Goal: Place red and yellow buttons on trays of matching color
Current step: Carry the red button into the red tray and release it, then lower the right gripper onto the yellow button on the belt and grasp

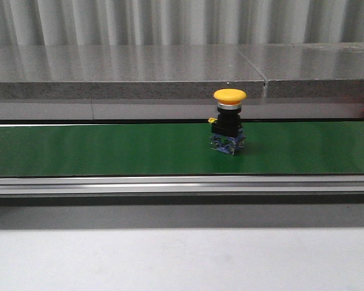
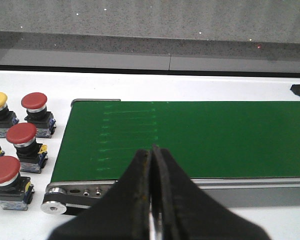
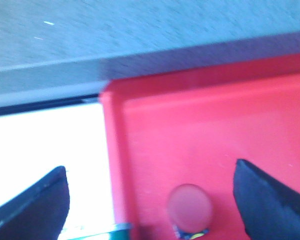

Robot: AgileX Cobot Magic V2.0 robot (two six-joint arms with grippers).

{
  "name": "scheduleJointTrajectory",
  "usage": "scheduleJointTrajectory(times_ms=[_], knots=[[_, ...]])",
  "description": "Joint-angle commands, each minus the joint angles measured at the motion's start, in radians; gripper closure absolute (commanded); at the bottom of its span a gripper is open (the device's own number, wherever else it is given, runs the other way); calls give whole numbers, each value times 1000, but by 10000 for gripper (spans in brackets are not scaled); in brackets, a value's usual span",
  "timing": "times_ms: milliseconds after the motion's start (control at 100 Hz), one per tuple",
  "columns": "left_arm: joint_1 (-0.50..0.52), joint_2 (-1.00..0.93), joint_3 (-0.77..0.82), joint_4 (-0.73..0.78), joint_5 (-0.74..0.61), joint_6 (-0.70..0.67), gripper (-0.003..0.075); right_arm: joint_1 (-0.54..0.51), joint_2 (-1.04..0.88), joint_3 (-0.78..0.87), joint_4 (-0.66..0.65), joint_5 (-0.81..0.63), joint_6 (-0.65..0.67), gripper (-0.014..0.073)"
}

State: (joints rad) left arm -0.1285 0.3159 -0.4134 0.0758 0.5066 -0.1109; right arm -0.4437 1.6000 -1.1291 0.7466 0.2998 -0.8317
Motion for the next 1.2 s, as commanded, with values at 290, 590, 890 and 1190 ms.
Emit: scheduleJointTrajectory(times_ms=[290, 590, 890, 1190], knots=[[-6, 8, -26, -8, -72, -6, 741, 128, -258, 128, -13, 275, -2, -59], [-6, 8, -26, -8, -72, -6, 741, 338, -278, 178, -164, 434, -2, -59], [-6, 8, -26, -8, -72, -6, 741, 506, -210, 178, -176, 323, -2, -59], [-6, 8, -26, -8, -72, -6, 741, 580, -143, 136, -157, 224, -2, -59]])
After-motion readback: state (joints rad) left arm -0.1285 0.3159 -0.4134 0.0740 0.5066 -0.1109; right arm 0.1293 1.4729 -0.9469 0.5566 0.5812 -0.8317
